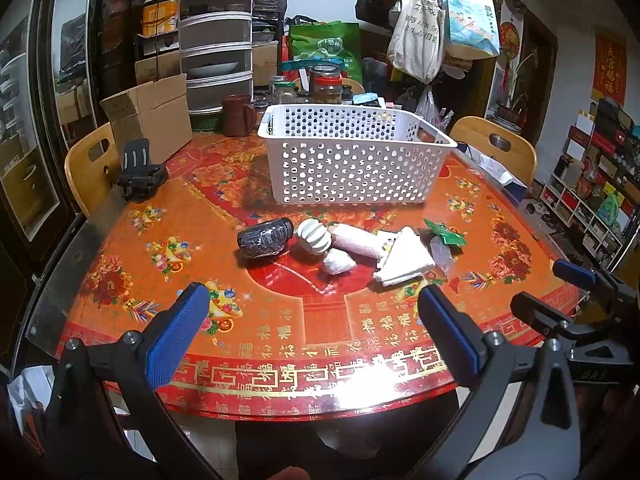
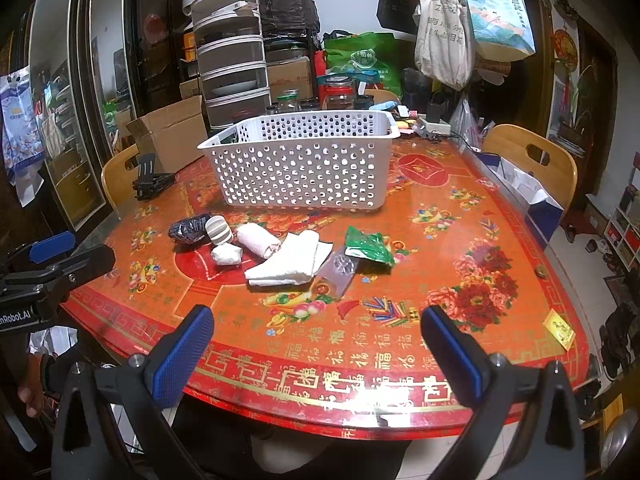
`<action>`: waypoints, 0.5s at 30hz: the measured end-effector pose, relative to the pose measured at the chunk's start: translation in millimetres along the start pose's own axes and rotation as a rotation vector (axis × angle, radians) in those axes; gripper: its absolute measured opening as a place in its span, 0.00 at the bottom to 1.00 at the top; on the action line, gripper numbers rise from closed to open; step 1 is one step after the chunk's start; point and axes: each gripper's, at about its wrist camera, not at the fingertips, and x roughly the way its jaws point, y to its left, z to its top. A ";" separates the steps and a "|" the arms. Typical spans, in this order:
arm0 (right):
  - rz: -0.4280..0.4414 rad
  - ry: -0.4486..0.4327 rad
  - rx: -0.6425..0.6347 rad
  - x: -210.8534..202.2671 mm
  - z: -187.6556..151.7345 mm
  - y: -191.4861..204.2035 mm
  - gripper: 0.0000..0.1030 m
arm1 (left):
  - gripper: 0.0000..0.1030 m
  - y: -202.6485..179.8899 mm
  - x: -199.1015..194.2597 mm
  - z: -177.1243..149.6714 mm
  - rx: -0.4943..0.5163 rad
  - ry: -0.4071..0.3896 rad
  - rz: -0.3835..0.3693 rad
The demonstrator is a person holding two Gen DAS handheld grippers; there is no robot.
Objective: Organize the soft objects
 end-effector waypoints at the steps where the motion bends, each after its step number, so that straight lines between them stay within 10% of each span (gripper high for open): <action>1: -0.001 0.000 0.000 0.1 0.0 0.2 1.00 | 1.00 0.0 0.0 -0.2 0.000 0.001 -0.001; 15: 0.000 0.000 0.001 -0.6 0.8 0.0 1.00 | 1.00 2.1 2.3 -1.4 -0.005 0.005 -0.001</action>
